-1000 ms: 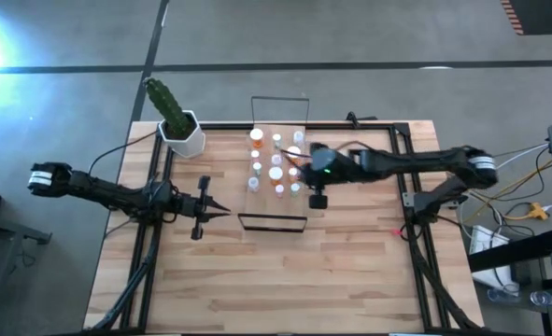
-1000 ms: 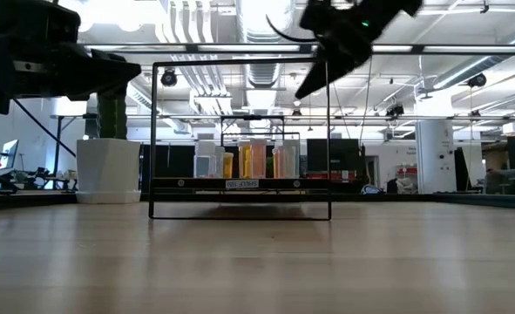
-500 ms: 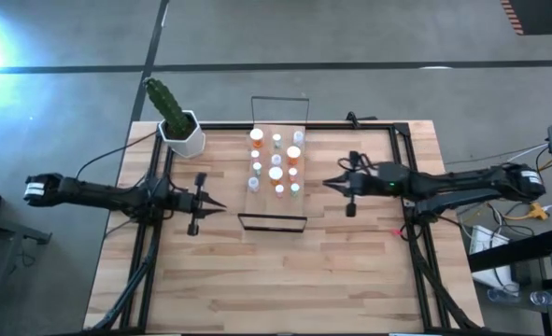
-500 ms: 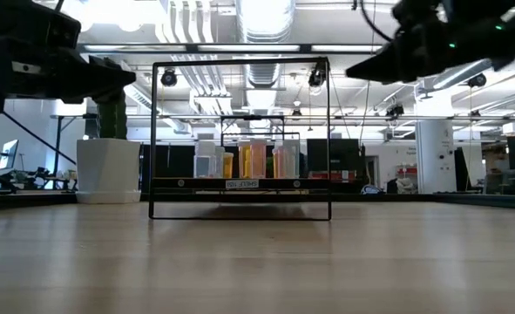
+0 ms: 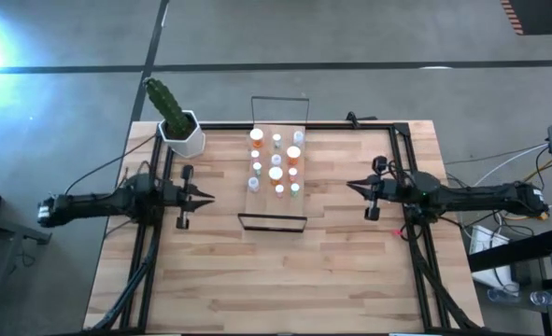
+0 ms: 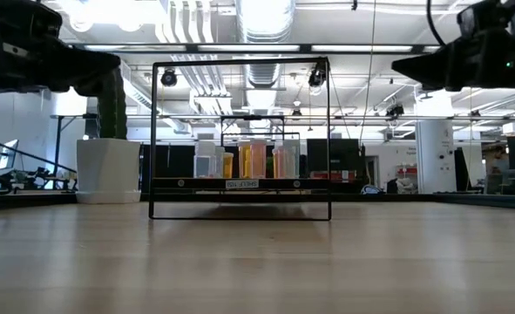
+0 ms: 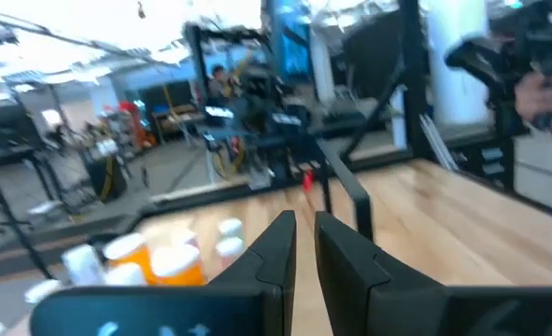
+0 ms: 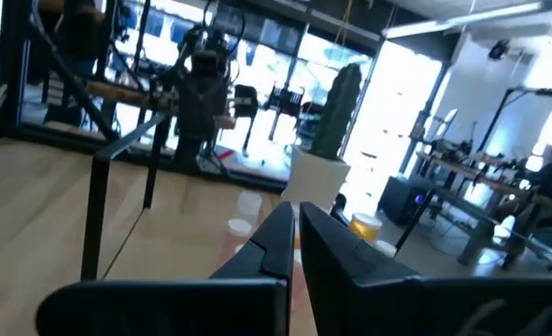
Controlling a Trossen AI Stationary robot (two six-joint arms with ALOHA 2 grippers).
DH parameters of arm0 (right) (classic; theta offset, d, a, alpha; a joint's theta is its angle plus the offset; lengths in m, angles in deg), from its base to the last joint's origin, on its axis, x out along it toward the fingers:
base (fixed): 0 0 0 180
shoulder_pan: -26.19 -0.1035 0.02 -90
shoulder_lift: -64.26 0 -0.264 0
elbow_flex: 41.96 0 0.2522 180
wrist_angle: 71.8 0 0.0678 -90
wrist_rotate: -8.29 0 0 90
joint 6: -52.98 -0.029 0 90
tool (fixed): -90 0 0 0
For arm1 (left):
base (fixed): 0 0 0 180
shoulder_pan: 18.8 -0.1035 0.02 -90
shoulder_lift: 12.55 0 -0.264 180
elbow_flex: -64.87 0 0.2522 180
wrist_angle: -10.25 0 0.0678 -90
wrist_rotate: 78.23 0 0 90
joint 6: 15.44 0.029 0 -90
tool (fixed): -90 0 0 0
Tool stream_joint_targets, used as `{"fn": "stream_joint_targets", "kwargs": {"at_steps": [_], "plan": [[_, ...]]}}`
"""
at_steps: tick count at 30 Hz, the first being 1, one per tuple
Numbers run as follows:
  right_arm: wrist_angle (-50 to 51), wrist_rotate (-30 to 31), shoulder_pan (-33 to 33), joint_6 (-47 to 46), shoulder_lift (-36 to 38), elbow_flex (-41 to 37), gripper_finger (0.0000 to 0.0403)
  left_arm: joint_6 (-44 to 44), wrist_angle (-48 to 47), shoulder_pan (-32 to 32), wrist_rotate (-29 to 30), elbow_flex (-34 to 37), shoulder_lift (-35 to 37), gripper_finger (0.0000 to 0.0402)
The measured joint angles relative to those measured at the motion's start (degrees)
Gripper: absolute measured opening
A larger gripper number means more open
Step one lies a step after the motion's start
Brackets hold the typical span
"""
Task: Pick and place medicine bottles onto shelf by color
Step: Return to home position
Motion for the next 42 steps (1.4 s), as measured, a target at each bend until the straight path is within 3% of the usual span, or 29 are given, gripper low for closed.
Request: {"fn": "stream_joint_targets", "kwargs": {"at_steps": [6, 10, 15, 25, 30, 35, 42], "plan": [[5.42, 0.25, 0.96, -1.03, 9.10, -1.60, 0.0012, -3.86, -8.31, -4.63, 0.09, 0.07, 10.65, 0.0024], [12.74, 4.11, 3.95, -4.40, 14.72, -1.62, 0.0012, -6.19, -9.89, -8.04, 0.09, 0.07, 8.44, 0.0024], [22.49, 4.52, 7.66, -9.62, 21.36, -1.62, 0.0012, -7.82, -10.42, -12.27, 0.11, 0.09, 9.36, 0.0024], [28.54, 5.66, 9.15, -13.57, 21.08, -1.64, 0.0012, -8.53, -10.53, -14.45, 0.02, 0.11, 6.02, 0.0024], [28.72, 7.77, 9.16, -14.09, 19.98, -1.64, 0.0012, -9.35, -11.14, -14.45, 4.81, 0.11, 5.59, 0.0024], [28.82, 7.97, 9.16, -11.52, 18.39, -1.64, 0.0013, -10.94, -11.25, -14.45, 6.05, 0.11, 5.15, 0.0024], [28.93, 7.97, 9.16, -14.98, 16.55, -1.62, 0.0013, -11.18, -11.12, -14.45, 6.03, 0.11, 3.67, 0.0024]]}}
